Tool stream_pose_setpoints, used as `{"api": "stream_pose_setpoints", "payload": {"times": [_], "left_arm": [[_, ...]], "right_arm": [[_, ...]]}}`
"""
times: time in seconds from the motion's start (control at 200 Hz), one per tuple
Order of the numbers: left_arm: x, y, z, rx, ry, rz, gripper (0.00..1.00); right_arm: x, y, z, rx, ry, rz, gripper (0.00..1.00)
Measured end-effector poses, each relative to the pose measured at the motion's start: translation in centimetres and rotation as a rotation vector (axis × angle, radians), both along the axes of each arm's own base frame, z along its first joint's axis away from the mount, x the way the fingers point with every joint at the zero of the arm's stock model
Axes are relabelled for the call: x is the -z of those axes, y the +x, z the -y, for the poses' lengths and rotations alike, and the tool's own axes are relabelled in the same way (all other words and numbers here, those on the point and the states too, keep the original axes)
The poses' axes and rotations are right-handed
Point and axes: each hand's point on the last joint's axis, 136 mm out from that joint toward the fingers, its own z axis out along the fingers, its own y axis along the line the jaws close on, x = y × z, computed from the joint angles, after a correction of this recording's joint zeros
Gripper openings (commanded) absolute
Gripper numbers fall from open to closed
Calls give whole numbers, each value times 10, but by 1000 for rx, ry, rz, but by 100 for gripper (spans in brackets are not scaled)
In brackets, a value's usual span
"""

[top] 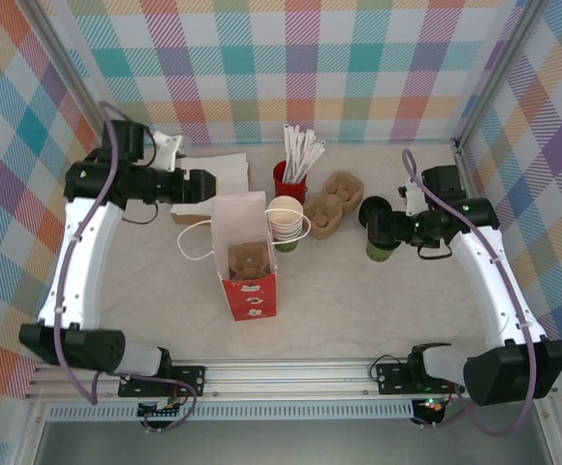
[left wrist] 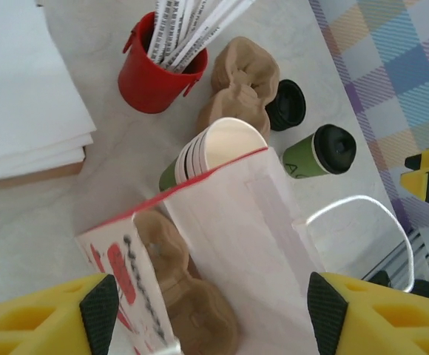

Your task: Pack the takeout coffee

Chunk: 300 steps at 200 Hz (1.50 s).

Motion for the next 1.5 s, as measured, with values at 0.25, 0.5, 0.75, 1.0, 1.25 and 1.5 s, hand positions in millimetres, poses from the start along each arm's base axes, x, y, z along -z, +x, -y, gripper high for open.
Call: {"api": "stream_pose_setpoints", "payload": {"times": [0.25,0.5,0.75,1.0,1.25,1.5], "left_arm": [[28,27,19,252,153,45,77],[63,39,43,405,260,25,75],[83,48,47,445,370,19,48],[88,44,48,450,429,9,15],[85,31,36,321,428,-43,7],[75,-1,25,98,312,-107,7]], "right_arm": [[5,7,-2,3,10,1,100],[9,9,-3,2,11,-11,100],[14,7,-3,2,10,-22,100],[15,8,-3,2,9,-19,100],[17,11,5,28,-5,-22,100],[44,16,13,50,-50,-122,100]]}}
